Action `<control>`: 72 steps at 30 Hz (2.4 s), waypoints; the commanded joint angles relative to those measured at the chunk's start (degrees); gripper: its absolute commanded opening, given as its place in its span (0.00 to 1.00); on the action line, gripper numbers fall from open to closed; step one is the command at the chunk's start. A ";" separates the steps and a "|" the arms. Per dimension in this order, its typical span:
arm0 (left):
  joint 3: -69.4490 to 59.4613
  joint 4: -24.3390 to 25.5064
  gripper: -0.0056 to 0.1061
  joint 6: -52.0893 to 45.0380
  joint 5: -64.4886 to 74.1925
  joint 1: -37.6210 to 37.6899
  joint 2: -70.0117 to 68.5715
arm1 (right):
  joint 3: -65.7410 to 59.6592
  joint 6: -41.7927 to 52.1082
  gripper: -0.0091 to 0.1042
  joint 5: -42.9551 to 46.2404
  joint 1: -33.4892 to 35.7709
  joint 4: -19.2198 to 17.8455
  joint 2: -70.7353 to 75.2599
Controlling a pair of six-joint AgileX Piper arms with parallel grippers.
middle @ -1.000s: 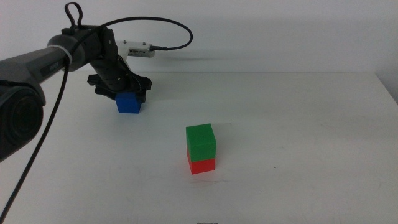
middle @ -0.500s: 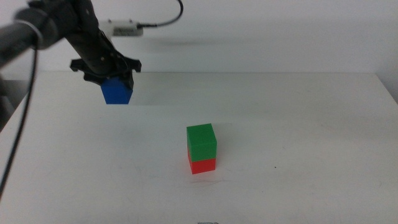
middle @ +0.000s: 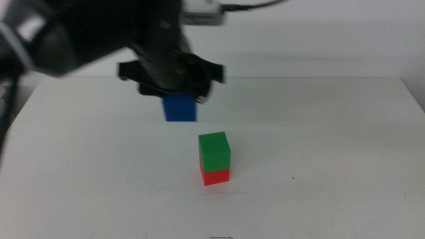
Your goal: Stack red cubes first, then green, then blue cubes in a specific spot.
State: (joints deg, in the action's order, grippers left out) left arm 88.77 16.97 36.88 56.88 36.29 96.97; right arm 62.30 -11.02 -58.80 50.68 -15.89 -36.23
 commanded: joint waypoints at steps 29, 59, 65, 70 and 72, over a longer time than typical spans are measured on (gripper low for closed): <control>4.79 7.27 0.15 19.29 -2.19 8.91 7.61 | 1.24 0.52 0.86 3.96 -0.14 -1.64 -0.35; 4.72 8.19 0.71 20.42 0.16 8.91 8.98 | 1.24 0.52 0.86 3.96 -0.14 -1.64 -0.35; 4.72 8.70 0.82 18.53 0.16 8.91 8.80 | 1.24 0.52 0.86 3.96 -0.14 -1.64 -0.35; 4.78 8.59 0.86 15.50 0.58 8.91 7.64 | 1.24 0.52 0.86 3.96 -0.14 -1.64 -0.35; 4.78 8.59 0.86 12.54 0.87 8.91 5.57 | 1.24 0.52 0.86 3.96 -0.14 -1.64 -0.35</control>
State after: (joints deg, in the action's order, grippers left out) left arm 91.85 23.90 51.39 58.26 44.85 107.74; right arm 62.30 -11.02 -58.80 50.68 -15.89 -36.23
